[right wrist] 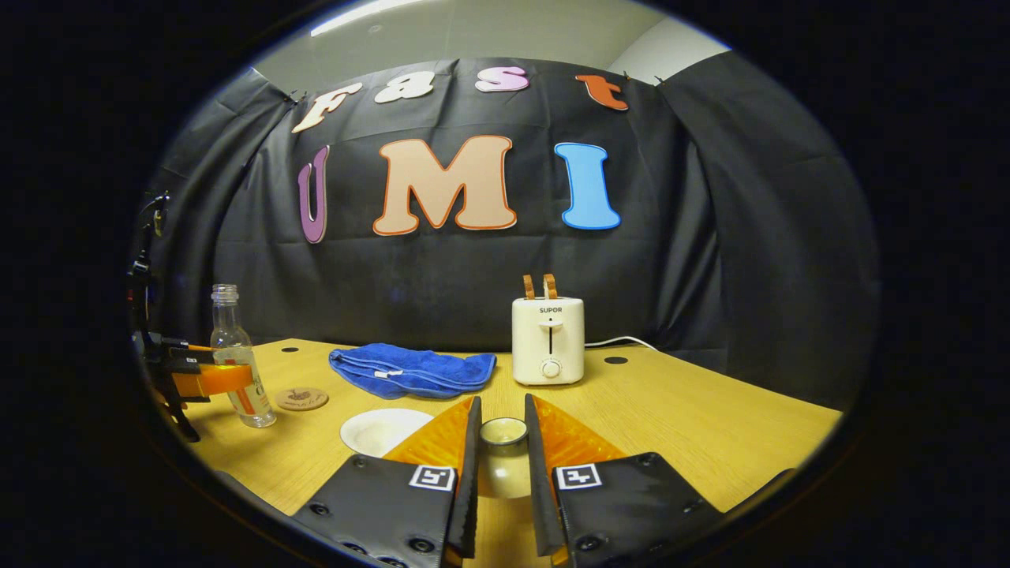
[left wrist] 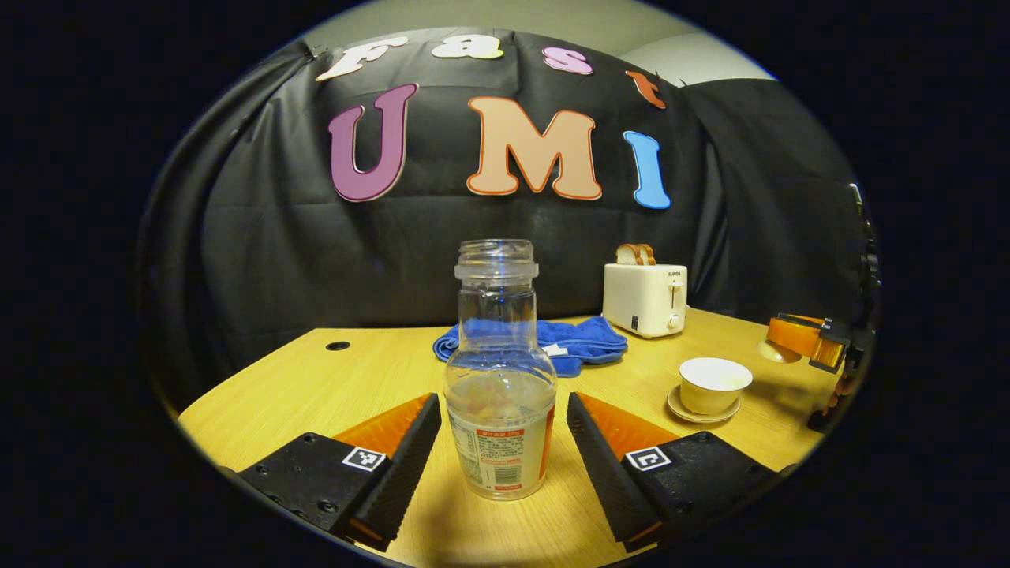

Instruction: Open the teacup lid with one hand, grasp the water bottle and pour water into the teacup with the other hand; after pouring, place the water bottle on the coaster and then close the teacup lid.

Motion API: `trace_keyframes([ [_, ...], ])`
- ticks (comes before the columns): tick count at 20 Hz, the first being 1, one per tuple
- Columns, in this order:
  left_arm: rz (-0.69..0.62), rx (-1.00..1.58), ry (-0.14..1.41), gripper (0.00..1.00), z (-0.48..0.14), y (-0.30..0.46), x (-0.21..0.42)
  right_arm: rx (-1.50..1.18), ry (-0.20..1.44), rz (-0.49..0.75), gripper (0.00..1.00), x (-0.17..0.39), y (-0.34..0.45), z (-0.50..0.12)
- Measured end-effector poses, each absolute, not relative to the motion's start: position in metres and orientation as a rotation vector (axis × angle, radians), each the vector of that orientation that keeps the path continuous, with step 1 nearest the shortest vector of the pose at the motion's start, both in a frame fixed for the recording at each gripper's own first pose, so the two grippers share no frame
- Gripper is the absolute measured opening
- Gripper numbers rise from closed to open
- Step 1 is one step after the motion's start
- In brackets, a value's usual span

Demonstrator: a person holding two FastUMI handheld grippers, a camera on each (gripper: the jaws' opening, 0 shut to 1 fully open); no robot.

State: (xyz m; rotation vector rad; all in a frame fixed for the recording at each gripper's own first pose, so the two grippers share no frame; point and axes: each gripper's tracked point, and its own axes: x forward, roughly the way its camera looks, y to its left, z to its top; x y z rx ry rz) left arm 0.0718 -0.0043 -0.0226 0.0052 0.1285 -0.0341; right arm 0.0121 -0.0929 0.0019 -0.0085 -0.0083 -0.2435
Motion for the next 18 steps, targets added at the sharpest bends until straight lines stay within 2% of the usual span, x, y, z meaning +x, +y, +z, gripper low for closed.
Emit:
trace_keyframes([
  [8, -0.027, 0.004, 0.230, 0.94, -0.036, 0.002, 0.083, -0.008, -0.007, -0.239, 0.31, 0.011, -0.096, 0.001],
  [9, -0.032, 0.005, 0.235, 0.90, -0.037, 0.000, 0.085, -0.008, -0.007, -0.239, 0.31, 0.012, -0.096, 0.002],
  [10, -0.029, 0.008, 0.239, 0.79, -0.039, 0.001, 0.086, -0.008, -0.007, -0.239, 0.31, 0.012, -0.096, 0.002],
  [11, -0.028, 0.010, 0.242, 0.74, -0.038, 0.002, 0.084, -0.009, -0.008, -0.239, 0.31, 0.012, -0.096, 0.001],
  [18, -0.001, 0.030, 0.244, 0.70, -0.037, 0.006, 0.084, -0.008, -0.009, -0.239, 0.31, 0.012, -0.096, 0.002],
])
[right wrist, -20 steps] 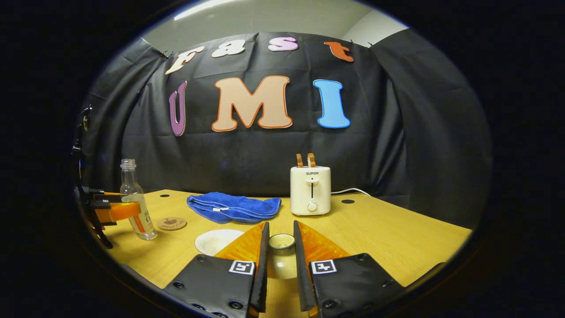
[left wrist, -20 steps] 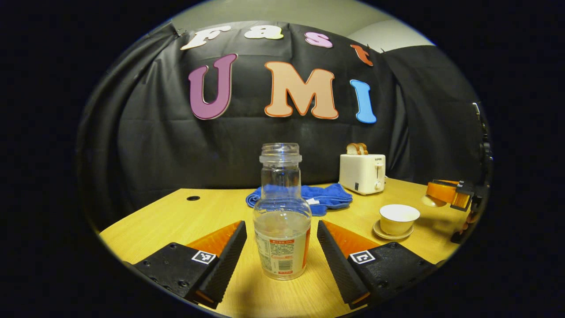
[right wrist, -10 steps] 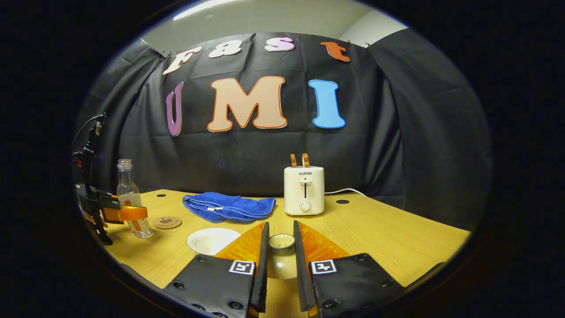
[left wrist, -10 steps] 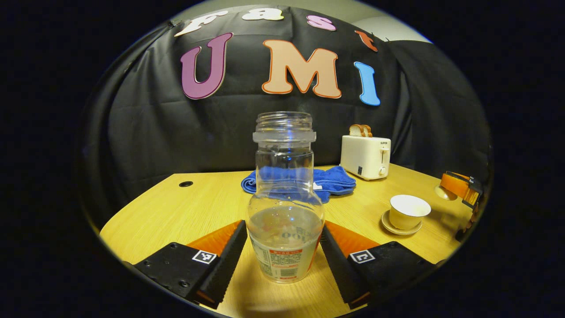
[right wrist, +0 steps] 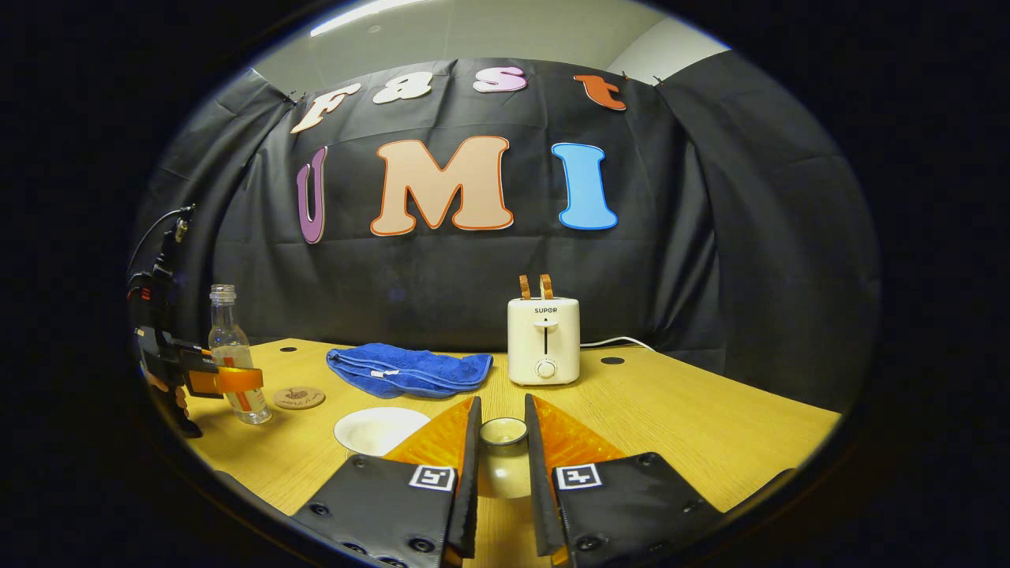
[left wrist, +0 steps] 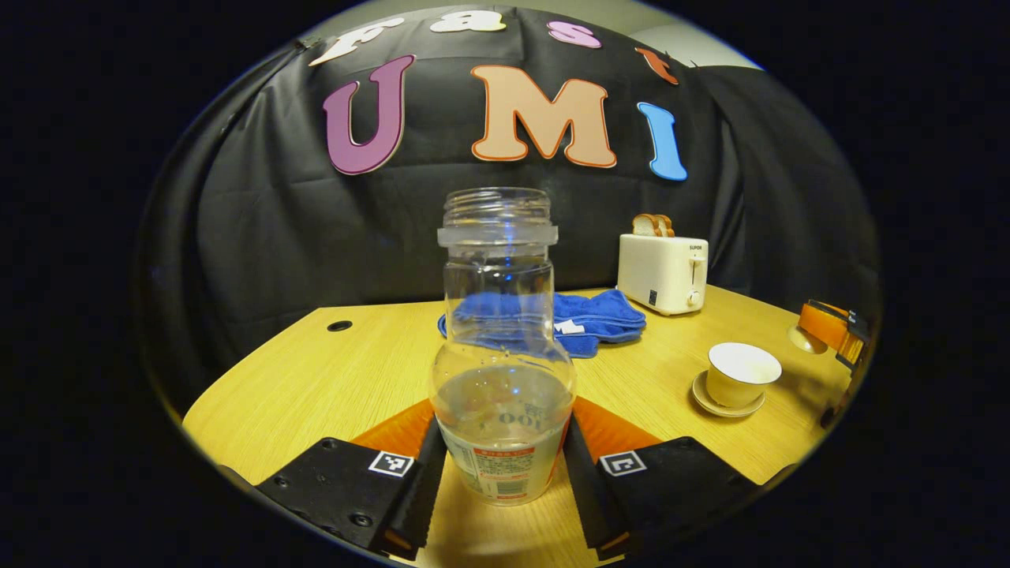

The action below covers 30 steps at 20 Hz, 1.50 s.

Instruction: Open the teacup lid with one hand, grasp the water bottle and pour water into the teacup with the other hand; after pouring, place the water bottle on the coaster and then close the teacup lid.

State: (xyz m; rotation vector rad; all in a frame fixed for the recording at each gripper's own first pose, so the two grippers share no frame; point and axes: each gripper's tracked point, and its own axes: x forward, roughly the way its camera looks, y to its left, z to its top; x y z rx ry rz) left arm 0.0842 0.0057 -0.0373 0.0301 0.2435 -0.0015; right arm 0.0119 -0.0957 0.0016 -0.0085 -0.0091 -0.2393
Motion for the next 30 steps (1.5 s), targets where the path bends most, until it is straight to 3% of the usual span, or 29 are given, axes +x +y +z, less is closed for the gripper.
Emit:
trace_keyframes([
  [6, 0.006, 0.142, 0.304, 0.66, -0.038, 0.004, 0.090, -0.007, -0.006, -0.234, 0.31, 0.012, -0.095, 0.001],
  [16, 0.018, 0.773, 0.288, 0.66, 0.011, -0.019, 0.107, -0.008, -0.009, -0.272, 0.32, 0.007, -0.123, 0.003],
  [30, 0.004, 1.324, 0.303, 0.65, -0.004, -0.035, 0.128, -0.011, -0.012, -0.336, 0.33, 0.000, -0.153, 0.004],
])
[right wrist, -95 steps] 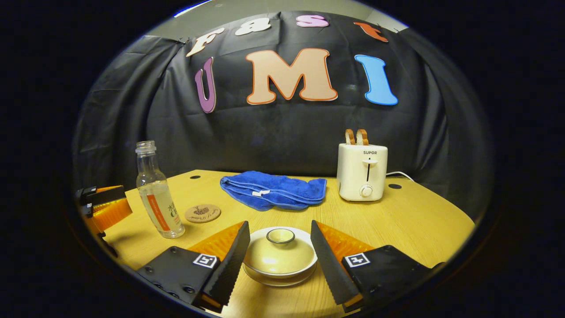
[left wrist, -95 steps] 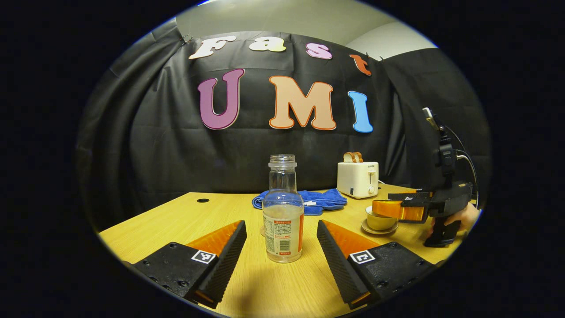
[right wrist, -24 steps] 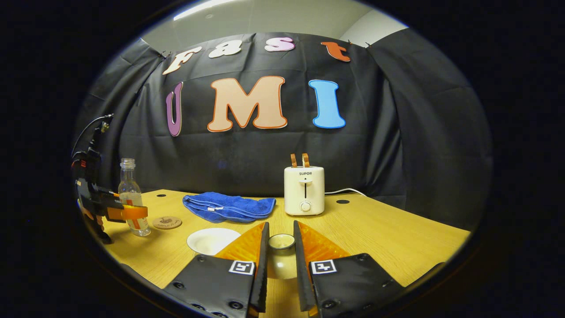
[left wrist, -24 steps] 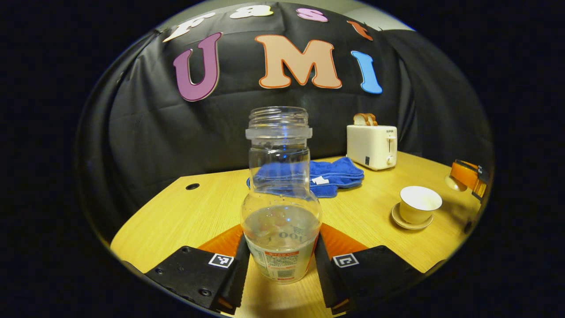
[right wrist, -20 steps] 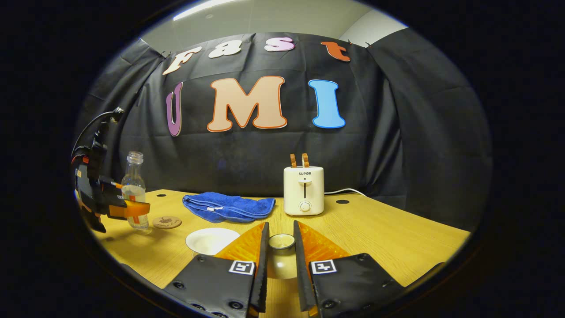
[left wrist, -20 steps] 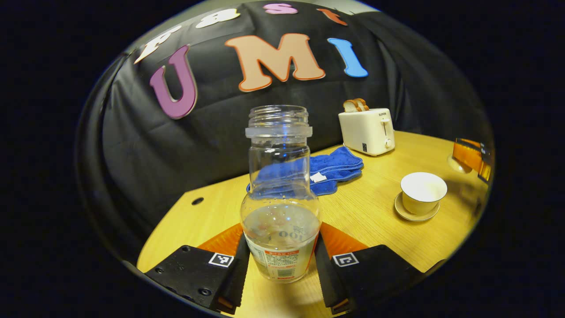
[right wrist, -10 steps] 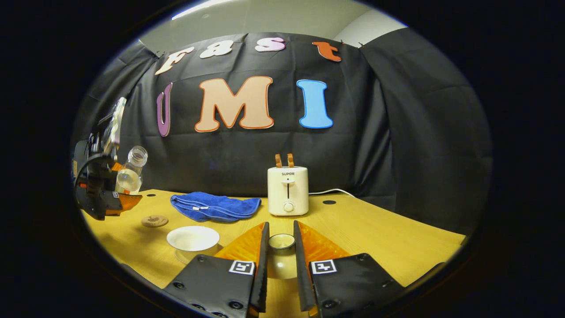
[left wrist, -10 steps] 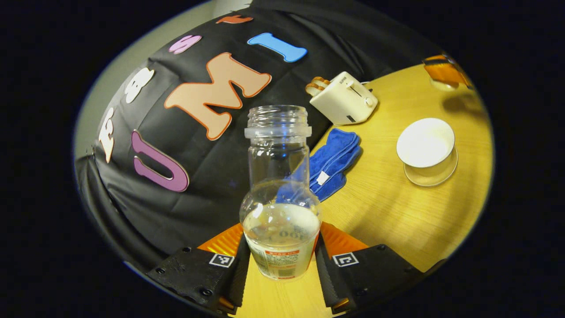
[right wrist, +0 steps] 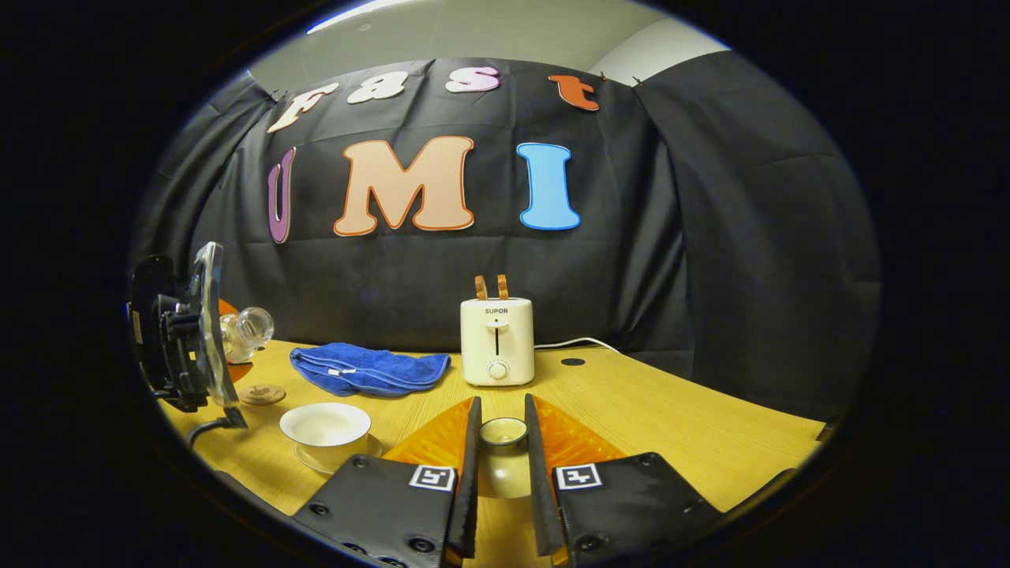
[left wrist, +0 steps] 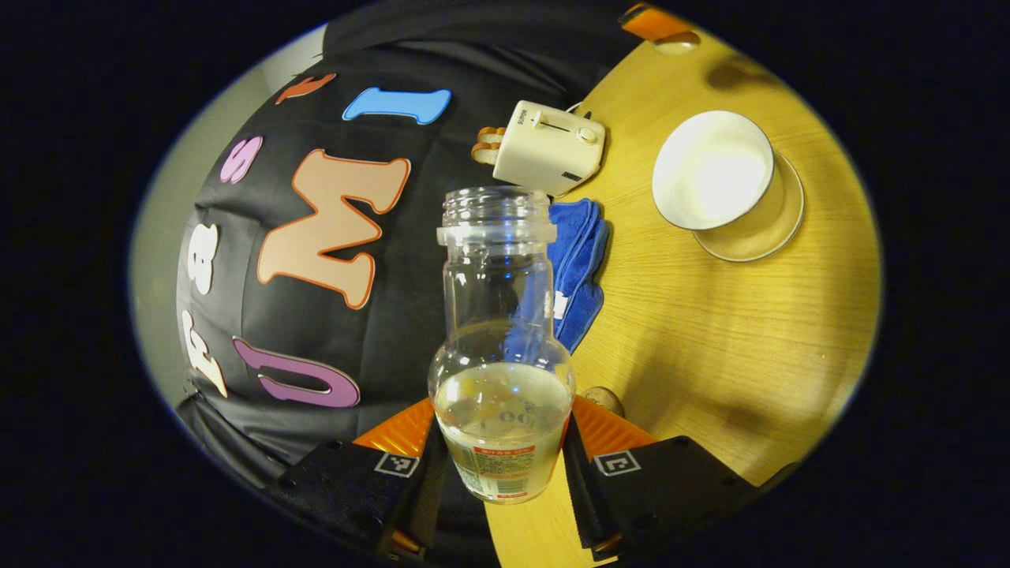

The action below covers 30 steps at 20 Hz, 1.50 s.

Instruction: Open the teacup lid with one hand, grasp the water bottle and pour water into the teacup with the other hand; after pouring, place the water bottle on the coaster and then close the teacup lid.

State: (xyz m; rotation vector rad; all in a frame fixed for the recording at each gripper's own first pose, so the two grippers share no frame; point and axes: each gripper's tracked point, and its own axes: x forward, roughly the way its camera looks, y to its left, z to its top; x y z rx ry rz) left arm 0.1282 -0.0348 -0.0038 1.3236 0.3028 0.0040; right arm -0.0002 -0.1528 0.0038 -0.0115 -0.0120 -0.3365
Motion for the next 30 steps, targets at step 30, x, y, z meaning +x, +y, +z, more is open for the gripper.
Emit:
trace_keyframes([
  [30, -0.048, 1.804, 0.217, 0.65, 0.008, -0.064, 0.143, -0.010, -0.009, -0.337, 0.32, 0.000, -0.155, 0.003],
])
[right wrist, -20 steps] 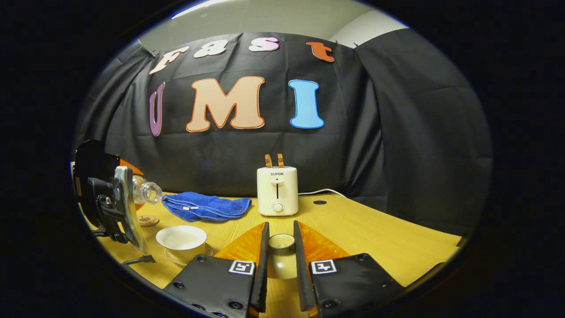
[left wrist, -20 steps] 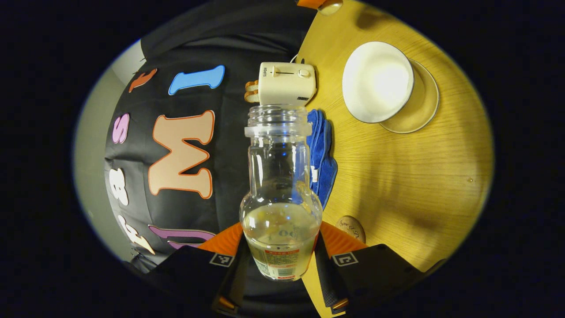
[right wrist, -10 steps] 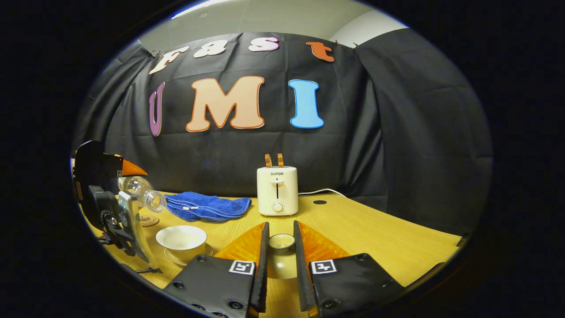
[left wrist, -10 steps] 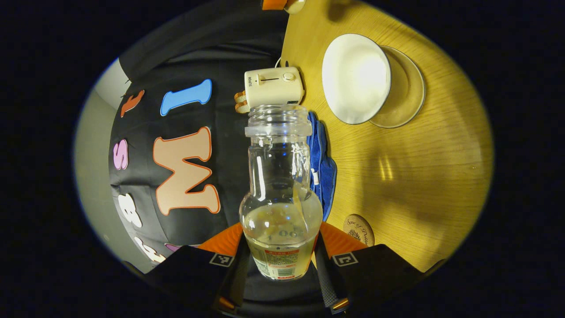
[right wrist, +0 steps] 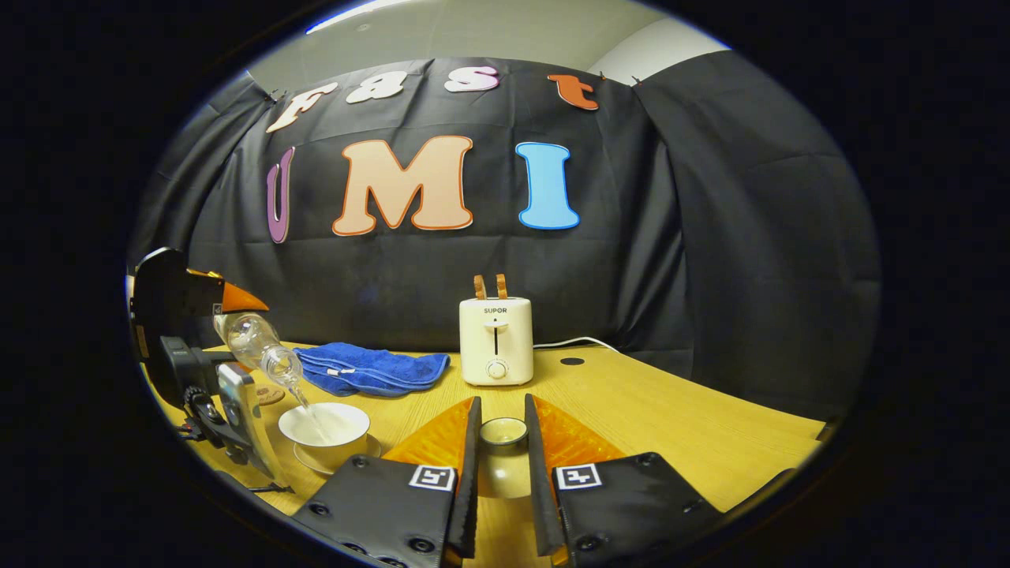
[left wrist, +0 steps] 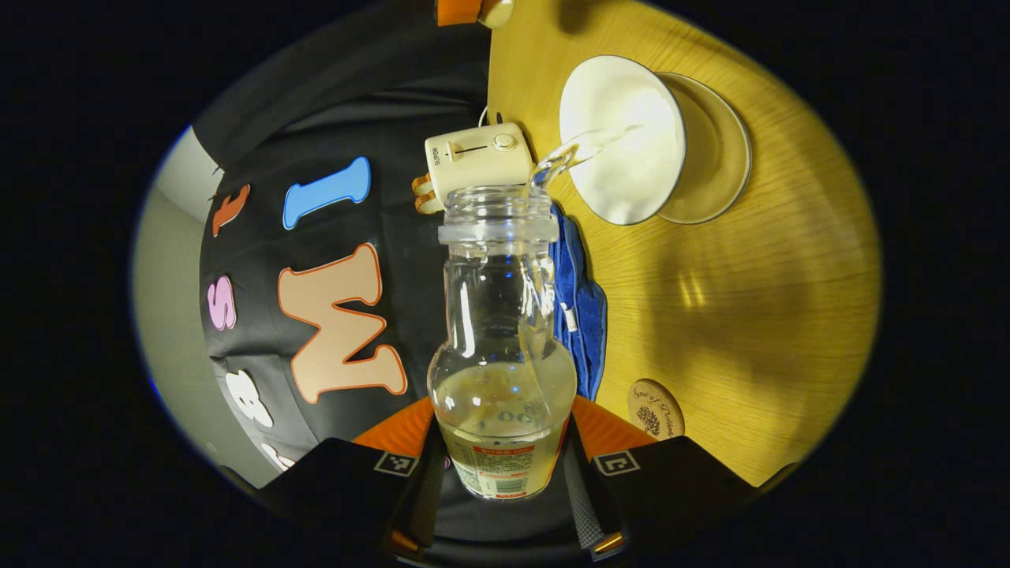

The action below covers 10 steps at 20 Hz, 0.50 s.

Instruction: Open the teacup lid with one hand, grasp the water bottle and pour water into the teacup with the other hand; after pouring, place the water bottle on the coaster and then close the teacup lid.

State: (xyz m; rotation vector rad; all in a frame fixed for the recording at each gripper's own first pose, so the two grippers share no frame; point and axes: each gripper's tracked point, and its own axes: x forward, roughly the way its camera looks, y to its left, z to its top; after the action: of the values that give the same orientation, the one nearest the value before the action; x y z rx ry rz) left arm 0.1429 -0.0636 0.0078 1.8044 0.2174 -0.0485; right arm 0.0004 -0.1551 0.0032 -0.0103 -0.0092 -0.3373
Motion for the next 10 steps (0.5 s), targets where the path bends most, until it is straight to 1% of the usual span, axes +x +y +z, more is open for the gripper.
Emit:
trace_keyframes([
  [10, -0.041, 1.880, 0.203, 0.65, 0.0148, -0.0625, 0.1430, -0.011, -0.010, -0.336, 0.32, 0.0001, -0.1550, 0.0042],
])
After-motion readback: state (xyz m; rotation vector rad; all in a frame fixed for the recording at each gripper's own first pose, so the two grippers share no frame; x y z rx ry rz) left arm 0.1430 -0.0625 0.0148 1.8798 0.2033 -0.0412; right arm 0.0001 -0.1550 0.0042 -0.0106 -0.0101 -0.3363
